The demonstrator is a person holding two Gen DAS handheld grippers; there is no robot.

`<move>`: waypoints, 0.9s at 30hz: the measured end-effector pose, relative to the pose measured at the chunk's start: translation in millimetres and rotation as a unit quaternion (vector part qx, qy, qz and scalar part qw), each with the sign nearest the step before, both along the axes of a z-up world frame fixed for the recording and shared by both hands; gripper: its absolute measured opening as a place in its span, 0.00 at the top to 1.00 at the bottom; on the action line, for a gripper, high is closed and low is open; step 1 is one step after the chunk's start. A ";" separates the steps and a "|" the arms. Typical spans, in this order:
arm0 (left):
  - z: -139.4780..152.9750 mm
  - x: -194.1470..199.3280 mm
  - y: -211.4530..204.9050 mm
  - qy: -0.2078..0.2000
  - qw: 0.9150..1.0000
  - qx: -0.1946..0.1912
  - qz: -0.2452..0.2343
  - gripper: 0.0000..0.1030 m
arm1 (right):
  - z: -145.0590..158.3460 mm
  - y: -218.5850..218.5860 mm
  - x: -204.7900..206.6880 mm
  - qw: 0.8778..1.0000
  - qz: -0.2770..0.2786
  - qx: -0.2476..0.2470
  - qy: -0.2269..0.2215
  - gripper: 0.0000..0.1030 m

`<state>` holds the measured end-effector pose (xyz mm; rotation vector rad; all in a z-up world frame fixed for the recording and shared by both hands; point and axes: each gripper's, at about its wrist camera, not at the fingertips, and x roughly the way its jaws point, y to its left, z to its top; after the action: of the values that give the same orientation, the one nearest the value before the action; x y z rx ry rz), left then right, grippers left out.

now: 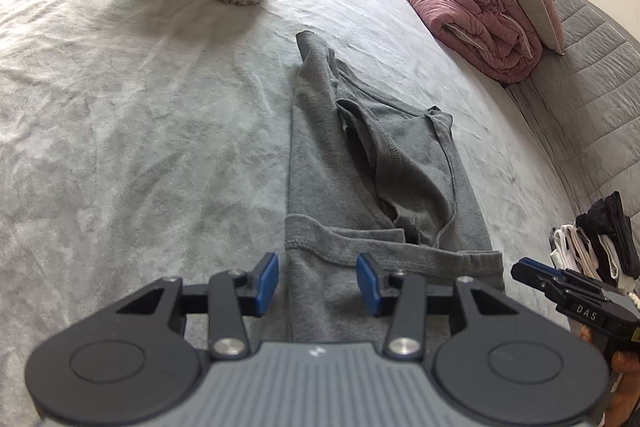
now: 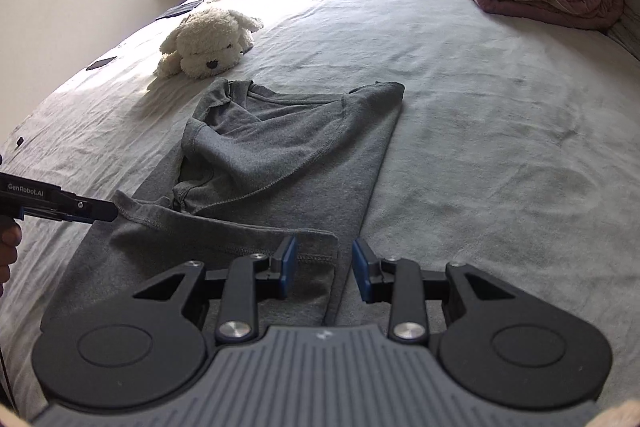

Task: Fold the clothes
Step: 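Open both grippers and press the folded hem flat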

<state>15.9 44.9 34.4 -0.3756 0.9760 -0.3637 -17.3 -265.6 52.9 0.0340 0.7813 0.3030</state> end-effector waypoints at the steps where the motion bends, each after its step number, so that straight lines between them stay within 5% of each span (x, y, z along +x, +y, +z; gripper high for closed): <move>1: -1.2 0.7 -0.8 0.001 1.000 0.001 -0.001 0.58 | -1.8 0.4 1.8 1.000 0.003 -0.004 0.001 0.66; 13: -1.9 -1.5 -12.6 -0.026 0.999 0.035 -0.013 0.67 | -24.7 14.4 10.3 0.999 0.029 -0.028 0.019 0.66; 27: 4.5 -8.3 -23.2 -0.065 0.995 0.069 -0.027 0.79 | -16.9 14.6 4.2 0.999 0.030 -0.023 0.000 0.64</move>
<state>7.6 21.7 38.9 -0.1974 0.8802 -0.3620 -13.1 -251.0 36.0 -0.0336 0.7903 0.3411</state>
